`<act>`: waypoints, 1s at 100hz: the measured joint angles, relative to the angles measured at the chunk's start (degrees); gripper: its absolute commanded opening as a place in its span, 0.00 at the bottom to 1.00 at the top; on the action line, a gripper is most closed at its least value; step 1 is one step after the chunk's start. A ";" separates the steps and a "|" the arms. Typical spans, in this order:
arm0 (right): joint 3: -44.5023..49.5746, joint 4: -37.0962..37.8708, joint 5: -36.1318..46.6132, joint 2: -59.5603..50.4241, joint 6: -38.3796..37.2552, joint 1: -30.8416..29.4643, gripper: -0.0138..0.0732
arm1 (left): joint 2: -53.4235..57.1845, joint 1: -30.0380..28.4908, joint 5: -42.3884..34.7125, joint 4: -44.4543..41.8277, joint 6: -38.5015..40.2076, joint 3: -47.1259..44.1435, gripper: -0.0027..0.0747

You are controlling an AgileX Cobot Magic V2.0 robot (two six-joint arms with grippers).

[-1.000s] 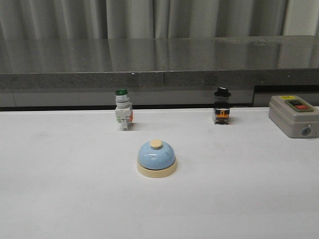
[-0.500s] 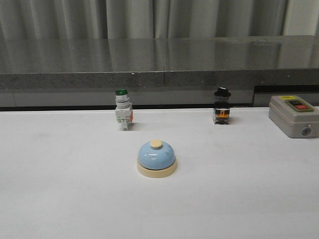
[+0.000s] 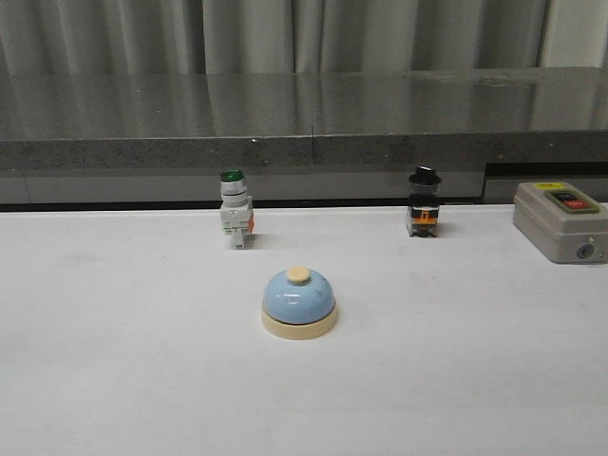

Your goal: Place and press bell with both arms

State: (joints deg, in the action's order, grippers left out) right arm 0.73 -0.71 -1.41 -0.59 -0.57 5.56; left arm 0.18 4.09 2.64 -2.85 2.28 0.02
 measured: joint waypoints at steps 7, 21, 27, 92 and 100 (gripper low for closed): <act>-2.48 -0.42 -0.25 0.17 0.00 0.00 0.09 | 0.00 0.00 0.00 0.00 0.00 0.00 0.01; -11.04 -0.76 -4.68 5.54 0.00 0.00 0.09 | 0.00 0.00 -0.03 0.00 0.00 0.00 0.01; -15.74 -0.76 -9.10 9.88 0.00 0.00 0.09 | 0.00 0.00 -0.03 0.00 0.00 0.00 0.01; -44.37 -4.42 -32.08 50.24 0.00 0.31 0.09 | 0.00 0.00 -0.12 0.00 0.00 0.00 0.01; -44.37 -4.88 -30.89 53.26 0.00 2.36 0.09 | 0.00 0.00 -0.12 0.00 0.00 0.00 0.01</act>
State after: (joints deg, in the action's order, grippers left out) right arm -43.64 -5.59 -32.30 52.66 -0.57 7.92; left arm 0.18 4.09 2.51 -2.85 2.28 0.02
